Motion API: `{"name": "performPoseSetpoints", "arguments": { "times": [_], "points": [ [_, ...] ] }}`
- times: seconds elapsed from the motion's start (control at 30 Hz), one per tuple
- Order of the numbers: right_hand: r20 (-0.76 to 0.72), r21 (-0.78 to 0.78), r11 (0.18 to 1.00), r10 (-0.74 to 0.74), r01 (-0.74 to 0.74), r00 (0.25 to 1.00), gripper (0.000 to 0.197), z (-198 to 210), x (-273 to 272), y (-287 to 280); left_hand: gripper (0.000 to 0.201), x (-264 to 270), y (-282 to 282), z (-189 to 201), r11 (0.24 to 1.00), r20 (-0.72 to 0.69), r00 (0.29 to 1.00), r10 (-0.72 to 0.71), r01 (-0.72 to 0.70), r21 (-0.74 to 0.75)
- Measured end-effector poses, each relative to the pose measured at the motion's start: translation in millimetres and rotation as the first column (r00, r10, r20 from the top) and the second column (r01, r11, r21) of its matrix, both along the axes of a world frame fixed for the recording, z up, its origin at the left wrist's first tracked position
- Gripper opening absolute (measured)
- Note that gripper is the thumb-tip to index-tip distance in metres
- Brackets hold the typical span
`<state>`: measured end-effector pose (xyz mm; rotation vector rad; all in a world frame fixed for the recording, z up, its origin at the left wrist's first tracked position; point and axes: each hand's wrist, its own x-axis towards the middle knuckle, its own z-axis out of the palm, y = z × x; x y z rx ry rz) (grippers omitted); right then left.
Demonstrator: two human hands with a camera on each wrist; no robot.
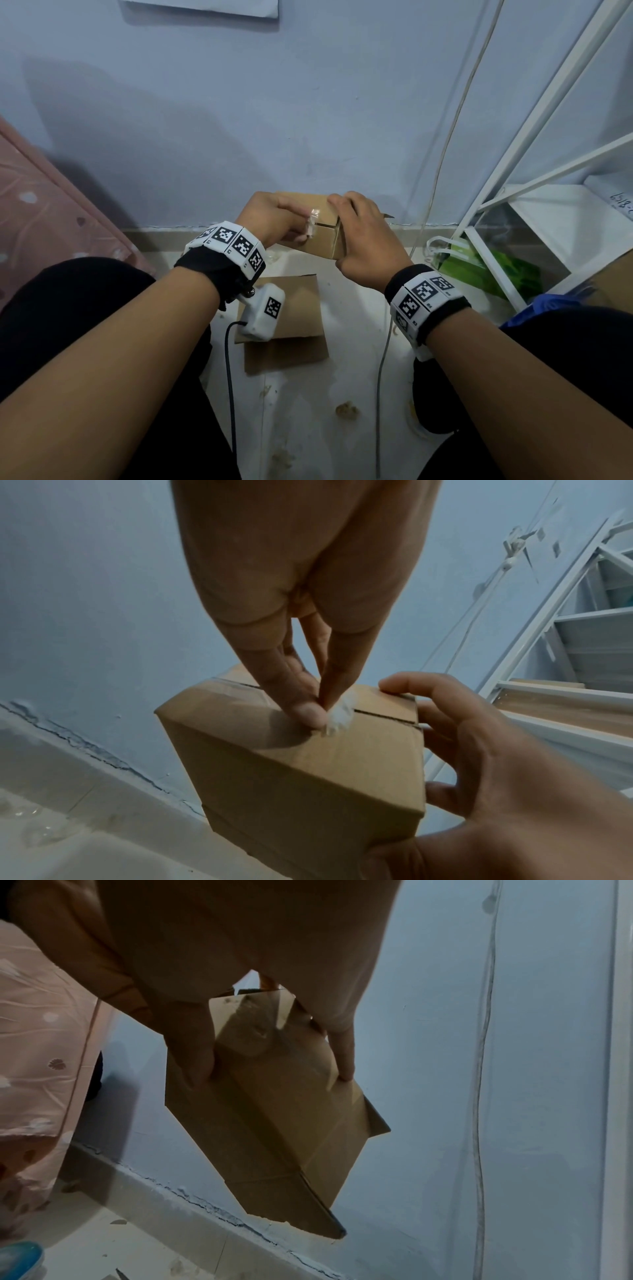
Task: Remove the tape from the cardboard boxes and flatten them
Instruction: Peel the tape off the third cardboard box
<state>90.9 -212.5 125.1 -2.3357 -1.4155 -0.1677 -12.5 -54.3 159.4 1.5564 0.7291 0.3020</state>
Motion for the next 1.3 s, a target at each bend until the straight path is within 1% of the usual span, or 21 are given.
{"name": "performPoseSetpoints", "arguments": {
  "times": [0.03, 0.1, 0.13, 0.23, 0.3, 0.43, 0.57, 0.63, 0.67, 0.7, 0.73, 0.77, 0.8, 0.83, 0.87, 0.9, 0.97, 1.07, 1.1, 1.23, 1.3],
  "points": [
    [-0.001, 0.001, 1.000, 0.001, -0.001, 1.000, 0.095, 0, 0, 0, 0.018, 1, 0, 0, 1.000, -0.004, 1.000, 0.000, 0.000, 0.006],
    [-0.006, -0.002, 1.000, 0.002, -0.002, 1.000, 0.096, 0, -1, 0, 0.005, 3, -2, 2, 1.000, -0.013, 1.000, 0.007, -0.006, 0.008],
    [-0.007, -0.004, 1.000, 0.002, -0.002, 1.000, 0.096, 0, -1, -1, 0.004, 3, -2, 2, 1.000, -0.012, 1.000, 0.007, -0.007, 0.006],
    [-0.004, -0.002, 1.000, 0.009, -0.009, 1.000, 0.095, 1, -1, -1, 0.009, 2, -1, -2, 0.998, 0.010, 0.999, -0.045, 0.044, 0.050],
    [0.006, -0.005, 1.000, 0.020, -0.020, 1.000, 0.094, 2, -2, -1, 0.011, -1, 1, -5, 0.997, 0.004, 0.999, -0.034, 0.034, 0.076],
    [0.001, 0.000, 1.000, 0.024, -0.024, 1.000, 0.093, 2, -3, -1, 0.015, 0, 1, -6, 0.998, 0.025, 1.000, 0.006, -0.008, 0.067],
    [0.002, 0.020, 0.999, 0.044, -0.044, 0.999, 0.092, 3, -3, -1, 0.034, -1, 1, -2, 0.997, 0.028, 0.997, 0.072, -0.073, 0.033],
    [-0.011, 0.047, 0.997, 0.059, -0.058, 0.998, 0.091, 3, -4, -1, 0.039, -2, 4, -2, 0.996, 0.023, 0.997, 0.074, -0.075, 0.054],
    [-0.018, 0.064, 0.996, 0.066, -0.065, 0.998, 0.090, 3, -4, -2, 0.043, -3, 7, -3, 0.993, 0.001, 0.997, 0.072, -0.072, 0.090],
    [-0.026, 0.083, 0.994, 0.073, -0.071, 0.997, 0.089, 4, -3, -3, 0.051, -3, 11, -4, 0.987, -0.038, 0.997, 0.074, -0.068, 0.143],
    [-0.035, 0.099, 0.992, 0.078, -0.074, 0.996, 0.088, 5, -2, -4, 0.064, -4, 14, -3, 0.978, -0.098, 0.992, 0.074, -0.053, 0.201],
    [-0.050, 0.111, 0.991, 0.079, -0.073, 0.996, 0.088, 6, -1, -6, 0.084, -5, 17, -2, 0.966, -0.174, 0.982, 0.074, -0.027, 0.258],
    [-0.071, 0.118, 0.991, 0.076, -0.067, 0.995, 0.089, 9, -1, -7, 0.108, -6, 20, -1, 0.956, -0.237, 0.969, 0.070, 0.002, 0.292],
    [-0.095, 0.125, 0.990, 0.074, -0.061, 0.993, 0.089, 11, 0, -9, 0.129, -6, 22, -1, 0.953, -0.278, 0.959, 0.053, 0.034, 0.301],
    [-0.110, 0.130, 0.990, 0.074, -0.060, 0.991, 0.090, 13, -1, -10, 0.138, -7, 24, 0, 0.954, -0.290, 0.957, 0.029, 0.060, 0.293],
    [-0.115, 0.129, 0.990, 0.078, -0.063, 0.990, 0.090, 14, -1, -11, 0.138, -8, 25, 0, 0.959, -0.280, 0.960, 0.001, 0.079, 0.273],
    [-0.126, 0.116, 0.990, 0.099, -0.085, 0.987, 0.091, 15, -3, -12, 0.132, -8, 27, -1, 0.964, -0.264, 0.964, -0.040, 0.107, 0.243],
    [-0.175, 0.111, 0.988, 0.129, -0.110, 0.976, 0.095, 16, -4, -14, 0.137, -10, 30, -1, 0.961, -0.258, 0.965, -0.051, 0.118, 0.251],
    [-0.183, 0.112, 0.987, 0.131, -0.112, 0.974, 0.096, 17, -4, -14, 0.135, -11, 32, -1, 0.959, -0.246, 0.968, -0.042, 0.108, 0.260],
    [-0.183, 0.124, 0.988, 0.115, -0.093, 0.976, 0.096, 18, -2, -15, 0.108, -17, 38, 1, 0.963, -0.157, 0.987, 0.046, -0.002, 0.269],
    [-0.171, 0.123, 0.989, 0.105, -0.084, 0.980, 0.094, 16, -1, -16, 0.102, -19, 38, 1, 0.966, -0.144, 0.989, 0.034, 0.005, 0.259]
  ]
}}
